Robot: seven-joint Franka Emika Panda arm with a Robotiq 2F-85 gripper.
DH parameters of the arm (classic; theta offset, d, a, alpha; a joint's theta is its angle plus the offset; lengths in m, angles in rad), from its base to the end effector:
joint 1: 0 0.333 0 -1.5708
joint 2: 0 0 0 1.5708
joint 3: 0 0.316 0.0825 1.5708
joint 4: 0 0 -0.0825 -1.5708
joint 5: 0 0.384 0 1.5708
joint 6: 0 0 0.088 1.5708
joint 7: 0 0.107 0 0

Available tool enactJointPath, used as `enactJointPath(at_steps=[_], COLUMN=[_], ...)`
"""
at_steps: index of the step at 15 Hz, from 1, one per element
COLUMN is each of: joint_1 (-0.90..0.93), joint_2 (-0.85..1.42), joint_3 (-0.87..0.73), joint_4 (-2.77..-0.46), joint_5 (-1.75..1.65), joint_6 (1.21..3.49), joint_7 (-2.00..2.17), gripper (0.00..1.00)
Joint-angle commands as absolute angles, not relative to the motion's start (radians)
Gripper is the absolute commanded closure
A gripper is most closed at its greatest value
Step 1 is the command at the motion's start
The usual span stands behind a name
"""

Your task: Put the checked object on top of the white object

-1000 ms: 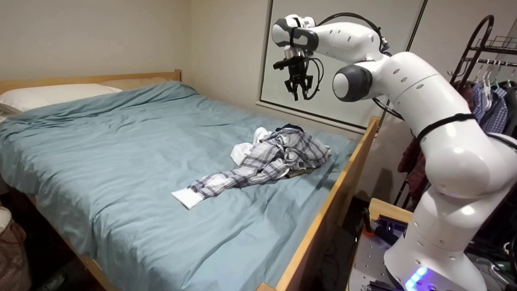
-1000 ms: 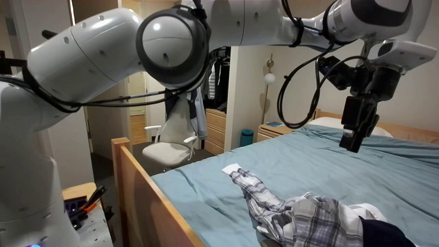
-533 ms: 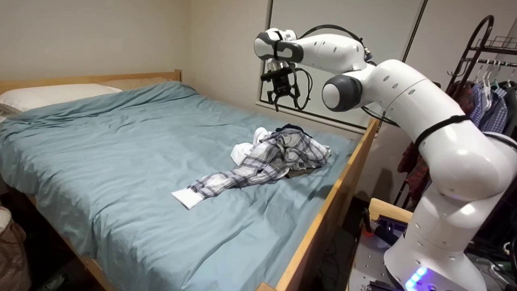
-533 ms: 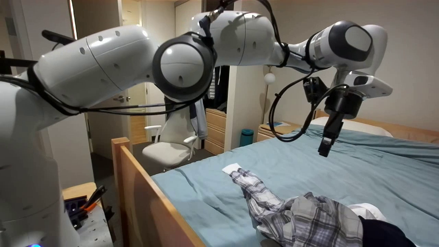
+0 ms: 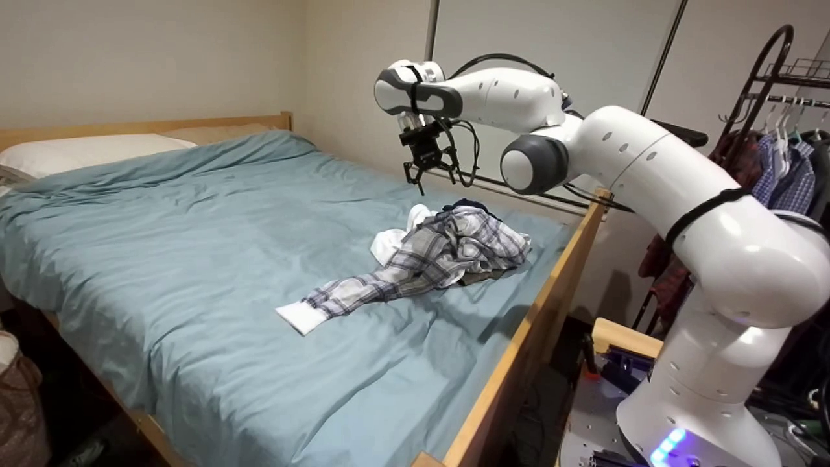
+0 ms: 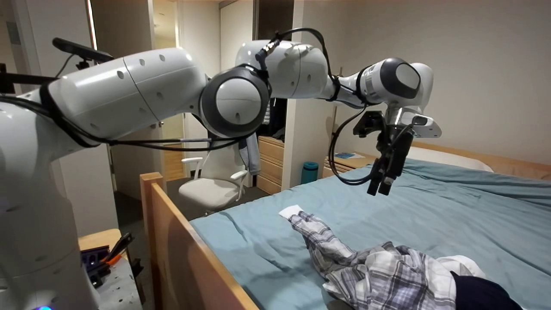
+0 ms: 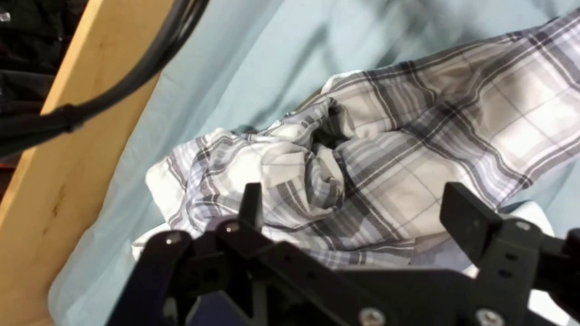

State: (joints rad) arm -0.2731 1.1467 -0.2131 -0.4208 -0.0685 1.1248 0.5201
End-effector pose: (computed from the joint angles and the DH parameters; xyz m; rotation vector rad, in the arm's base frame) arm 0.6890 -0.2682 0.3455 2.4884 -1.2656 -0.5842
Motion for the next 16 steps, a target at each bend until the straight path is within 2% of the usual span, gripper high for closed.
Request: enactJointPath(at_steps=[1, 4, 9, 14, 16], joint_1=[-0.281, -0.288, -0.384, -0.453, -0.434], joint_2=[1.194, 1.201, 1.233, 1.246, 1.249], joint_3=[-0.205, -0.2, -0.102, -0.065, -0.087], joint_4=[-0.331, -0.316, -0.296, -0.313, -0.314], joint_5=[-0.075, -0.07, 0.044, 0.055, 0.034], joint_6=[1.083, 1.12, 1.239, 1.232, 1.225], joint_7=[0.505, 0.488, 0.392, 0.12, 0.169], gripper=[0.0, 0.0, 0.0, 0.0, 0.0])
